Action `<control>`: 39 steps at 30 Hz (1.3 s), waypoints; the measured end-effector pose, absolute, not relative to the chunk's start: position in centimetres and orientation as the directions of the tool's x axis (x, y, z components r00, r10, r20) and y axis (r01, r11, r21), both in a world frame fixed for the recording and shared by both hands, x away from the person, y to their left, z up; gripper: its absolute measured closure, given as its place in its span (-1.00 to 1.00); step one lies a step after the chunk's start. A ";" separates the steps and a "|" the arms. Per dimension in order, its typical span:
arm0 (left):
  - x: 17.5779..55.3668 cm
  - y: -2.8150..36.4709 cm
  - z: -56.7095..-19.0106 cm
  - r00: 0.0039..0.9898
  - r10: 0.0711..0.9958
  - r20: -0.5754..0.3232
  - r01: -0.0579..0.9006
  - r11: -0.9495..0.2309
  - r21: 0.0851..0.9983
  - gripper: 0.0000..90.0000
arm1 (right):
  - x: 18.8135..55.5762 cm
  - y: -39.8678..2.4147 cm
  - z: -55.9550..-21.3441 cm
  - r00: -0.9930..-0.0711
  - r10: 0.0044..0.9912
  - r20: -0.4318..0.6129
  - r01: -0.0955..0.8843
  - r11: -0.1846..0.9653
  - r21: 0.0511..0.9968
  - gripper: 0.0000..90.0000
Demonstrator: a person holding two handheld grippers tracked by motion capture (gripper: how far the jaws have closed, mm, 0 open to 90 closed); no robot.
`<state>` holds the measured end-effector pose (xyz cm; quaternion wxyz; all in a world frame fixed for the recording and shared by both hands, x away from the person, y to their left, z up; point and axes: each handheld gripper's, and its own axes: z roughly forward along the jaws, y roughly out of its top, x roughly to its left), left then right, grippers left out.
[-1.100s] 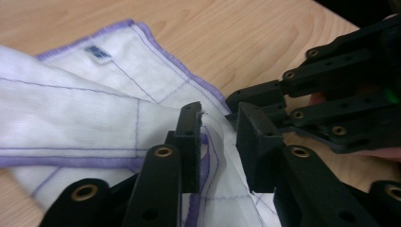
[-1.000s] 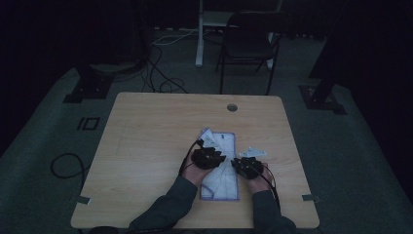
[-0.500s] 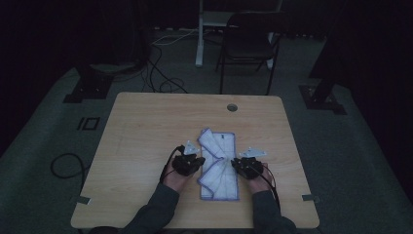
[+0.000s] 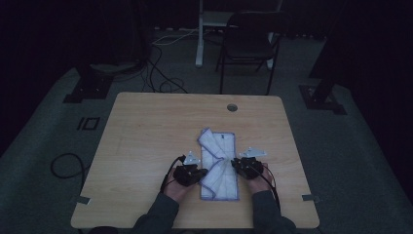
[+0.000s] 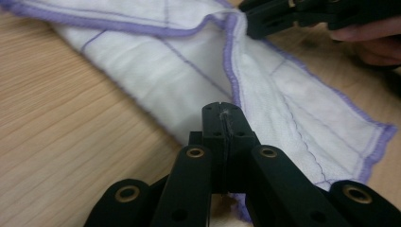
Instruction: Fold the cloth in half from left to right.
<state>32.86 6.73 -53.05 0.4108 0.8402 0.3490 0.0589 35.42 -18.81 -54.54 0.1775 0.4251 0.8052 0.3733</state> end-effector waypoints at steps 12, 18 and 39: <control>32.6 3.3 -53.7 0.795 0.580 -0.179 0.508 -0.475 0.719 0.97 | 35.4 -18.8 -54.5 -0.576 0.817 0.033 0.553 0.359 0.752 0.76; 32.5 1.9 -53.6 0.816 0.554 -0.167 0.486 -0.500 0.717 0.97 | 35.4 -18.8 -54.5 -0.576 0.817 0.033 0.553 0.359 0.752 0.76; 30.6 2.5 -52.9 0.843 0.528 -0.101 0.414 -0.517 0.749 0.80 | 35.6 -19.1 -54.2 -0.562 0.827 0.013 0.558 0.368 0.744 0.74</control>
